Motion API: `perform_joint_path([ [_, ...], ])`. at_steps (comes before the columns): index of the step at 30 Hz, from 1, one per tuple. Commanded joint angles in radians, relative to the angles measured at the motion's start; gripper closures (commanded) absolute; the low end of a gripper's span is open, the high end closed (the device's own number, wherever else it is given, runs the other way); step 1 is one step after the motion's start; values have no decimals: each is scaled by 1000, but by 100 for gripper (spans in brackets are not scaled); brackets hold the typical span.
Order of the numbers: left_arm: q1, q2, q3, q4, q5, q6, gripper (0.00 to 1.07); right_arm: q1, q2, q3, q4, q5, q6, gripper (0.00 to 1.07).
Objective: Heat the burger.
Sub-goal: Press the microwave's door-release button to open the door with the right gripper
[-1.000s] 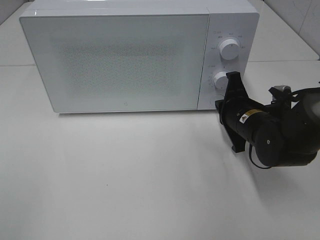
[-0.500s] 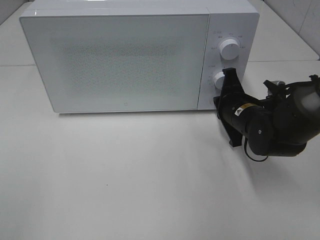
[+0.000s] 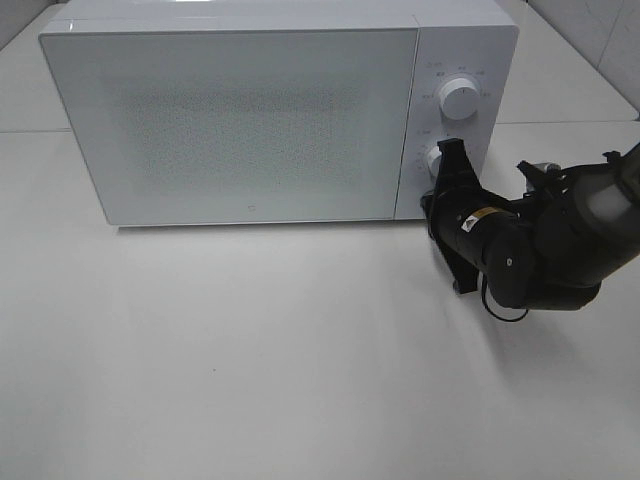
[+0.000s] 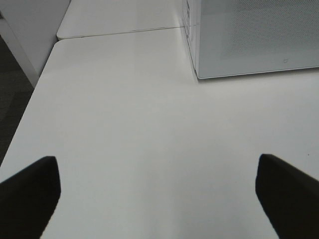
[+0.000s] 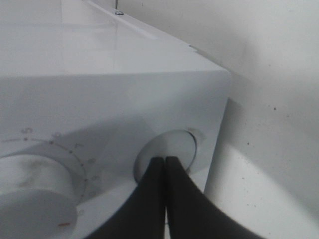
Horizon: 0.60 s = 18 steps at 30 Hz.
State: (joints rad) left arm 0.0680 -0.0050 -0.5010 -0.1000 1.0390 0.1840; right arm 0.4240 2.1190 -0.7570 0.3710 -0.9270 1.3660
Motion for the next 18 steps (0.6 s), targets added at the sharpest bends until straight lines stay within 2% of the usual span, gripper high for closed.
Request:
perform_joint_path([
  [1,0,-21,3,-6,-3,-3,6,-5,-2,-15,5,-41,-32,107],
  [6,0,-21,3,-6,-3,-3,6,-5,-2,-23,37,-128,-75,107],
  [18,0,-21,3,-6,-3,-3,6,-5,-1,-31,38,-128,-69,107],
])
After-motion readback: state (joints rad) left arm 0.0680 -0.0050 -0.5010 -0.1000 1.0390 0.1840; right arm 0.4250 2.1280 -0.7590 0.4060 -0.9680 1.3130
